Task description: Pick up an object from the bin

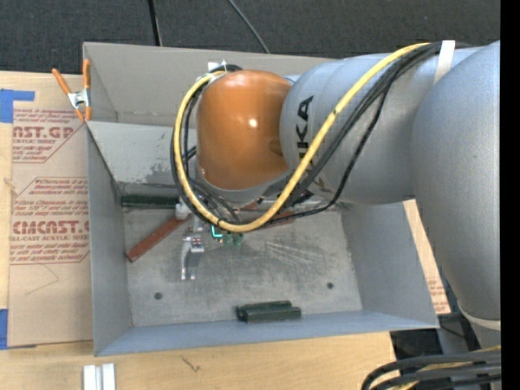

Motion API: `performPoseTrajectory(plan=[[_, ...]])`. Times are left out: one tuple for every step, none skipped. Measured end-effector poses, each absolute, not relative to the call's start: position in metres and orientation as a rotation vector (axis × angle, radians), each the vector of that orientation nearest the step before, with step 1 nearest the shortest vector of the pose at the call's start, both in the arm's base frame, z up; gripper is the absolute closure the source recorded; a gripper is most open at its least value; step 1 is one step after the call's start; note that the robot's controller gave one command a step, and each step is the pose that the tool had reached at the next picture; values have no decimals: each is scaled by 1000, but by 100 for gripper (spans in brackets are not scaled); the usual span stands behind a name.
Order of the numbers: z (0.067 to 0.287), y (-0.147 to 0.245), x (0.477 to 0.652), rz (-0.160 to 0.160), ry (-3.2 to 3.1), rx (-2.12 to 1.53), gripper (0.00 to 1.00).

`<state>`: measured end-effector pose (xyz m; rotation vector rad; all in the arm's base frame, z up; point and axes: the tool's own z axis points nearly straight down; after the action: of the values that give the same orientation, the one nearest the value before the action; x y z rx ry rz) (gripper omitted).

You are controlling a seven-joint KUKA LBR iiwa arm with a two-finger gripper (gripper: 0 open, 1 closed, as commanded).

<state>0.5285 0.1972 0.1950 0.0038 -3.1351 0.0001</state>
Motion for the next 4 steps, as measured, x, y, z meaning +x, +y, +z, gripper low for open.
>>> performPoseTrajectory(plan=[[199,196,531,-2,-3142,1,0],[149,213,549,-2,-3140,198,0],[149,234,582,-2,-3103,519,0],[142,243,580,-2,-3041,800,0]])
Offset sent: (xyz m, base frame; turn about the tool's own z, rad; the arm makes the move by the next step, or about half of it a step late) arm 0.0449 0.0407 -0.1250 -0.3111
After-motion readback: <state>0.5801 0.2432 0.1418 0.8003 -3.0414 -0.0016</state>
